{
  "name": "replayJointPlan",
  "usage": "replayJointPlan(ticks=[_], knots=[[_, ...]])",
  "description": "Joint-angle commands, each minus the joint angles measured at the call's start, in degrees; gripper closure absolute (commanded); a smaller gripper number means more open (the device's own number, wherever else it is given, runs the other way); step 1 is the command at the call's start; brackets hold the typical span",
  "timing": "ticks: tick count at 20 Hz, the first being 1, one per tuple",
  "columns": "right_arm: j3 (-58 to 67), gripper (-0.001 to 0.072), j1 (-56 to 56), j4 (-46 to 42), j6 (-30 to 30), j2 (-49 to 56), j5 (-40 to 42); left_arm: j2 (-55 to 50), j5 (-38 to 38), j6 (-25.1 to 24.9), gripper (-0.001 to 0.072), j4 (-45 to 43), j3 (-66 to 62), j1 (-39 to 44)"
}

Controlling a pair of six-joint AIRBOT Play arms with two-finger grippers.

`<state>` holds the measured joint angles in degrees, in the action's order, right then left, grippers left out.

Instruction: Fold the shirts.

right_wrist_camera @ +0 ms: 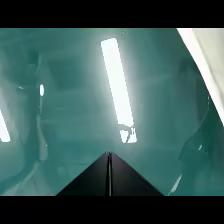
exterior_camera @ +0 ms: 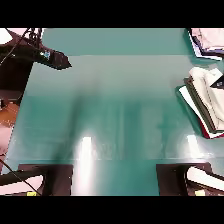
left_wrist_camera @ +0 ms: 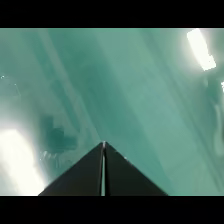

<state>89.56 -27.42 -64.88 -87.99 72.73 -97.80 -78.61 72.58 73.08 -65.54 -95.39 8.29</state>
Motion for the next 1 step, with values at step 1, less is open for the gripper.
replayJointPlan(ticks=[1], knots=[[0.0,0.0694,1.2,0.3,0.1,0.0,0.3,0.0,-0.1,0.0,0.0681,0.0,0.0,0.0]])
